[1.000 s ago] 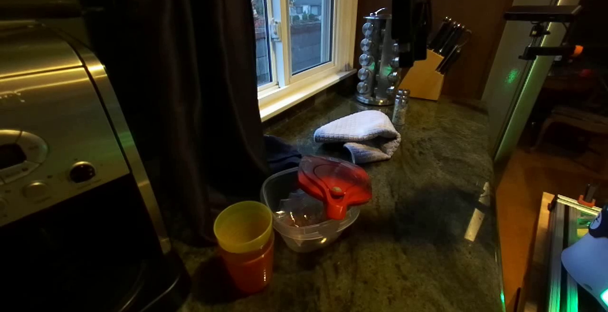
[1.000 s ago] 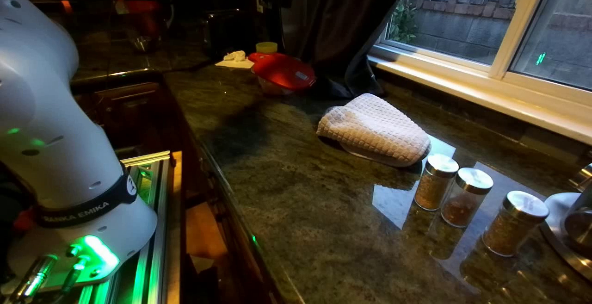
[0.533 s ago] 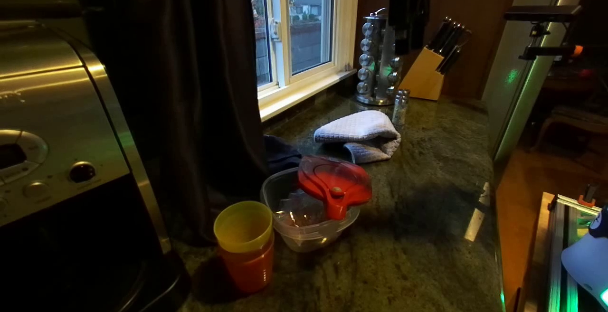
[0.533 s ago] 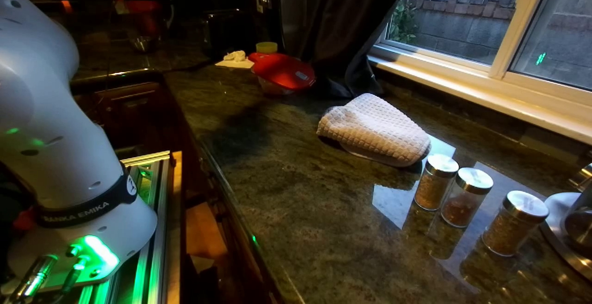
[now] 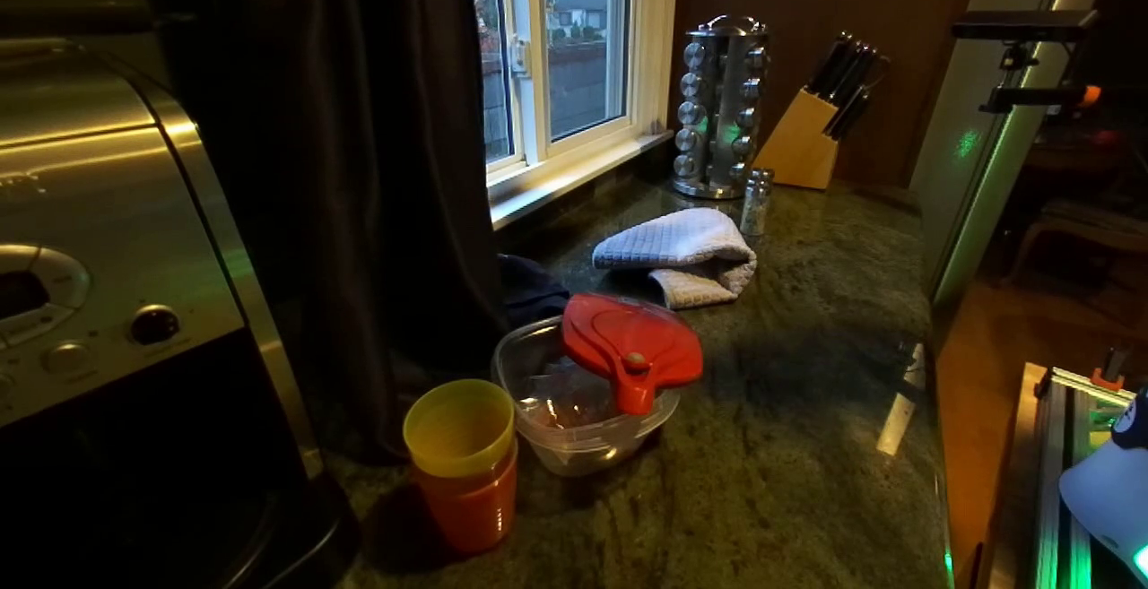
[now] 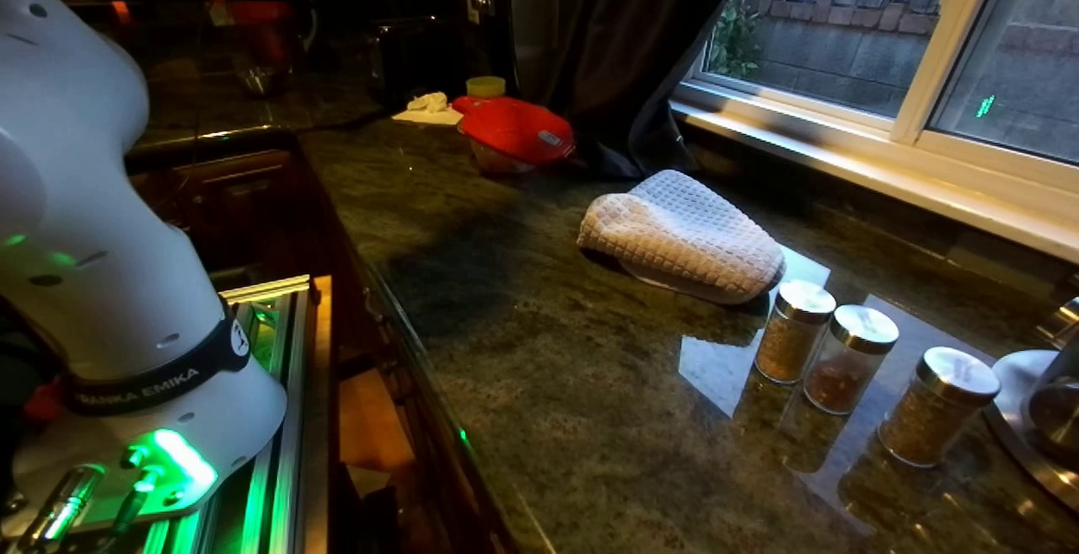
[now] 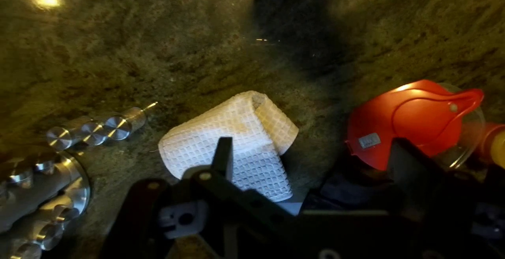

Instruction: Rotate the spice rack

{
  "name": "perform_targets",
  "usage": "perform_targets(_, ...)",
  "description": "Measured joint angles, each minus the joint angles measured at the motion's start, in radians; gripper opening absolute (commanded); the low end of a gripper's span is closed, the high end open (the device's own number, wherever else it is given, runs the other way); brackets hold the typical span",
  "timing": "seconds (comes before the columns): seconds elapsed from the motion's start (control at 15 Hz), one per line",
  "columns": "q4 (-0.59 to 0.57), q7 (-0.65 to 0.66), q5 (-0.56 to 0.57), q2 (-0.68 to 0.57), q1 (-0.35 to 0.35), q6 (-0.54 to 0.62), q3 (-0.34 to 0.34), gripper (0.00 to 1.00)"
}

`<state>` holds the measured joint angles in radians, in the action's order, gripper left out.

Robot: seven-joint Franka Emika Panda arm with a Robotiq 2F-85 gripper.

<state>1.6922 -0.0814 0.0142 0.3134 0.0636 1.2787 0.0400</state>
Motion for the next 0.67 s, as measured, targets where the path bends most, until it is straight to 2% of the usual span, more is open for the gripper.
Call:
perform_targets(0.2, -0.174, -0.11, 0.059, -0.079, -0.02, -0.072, -0.04, 1.0)
perform_targets(0.67, -0.544, -0.368, 0.122, -0.33, -0.096, -0.07, -0.124, 1.0)
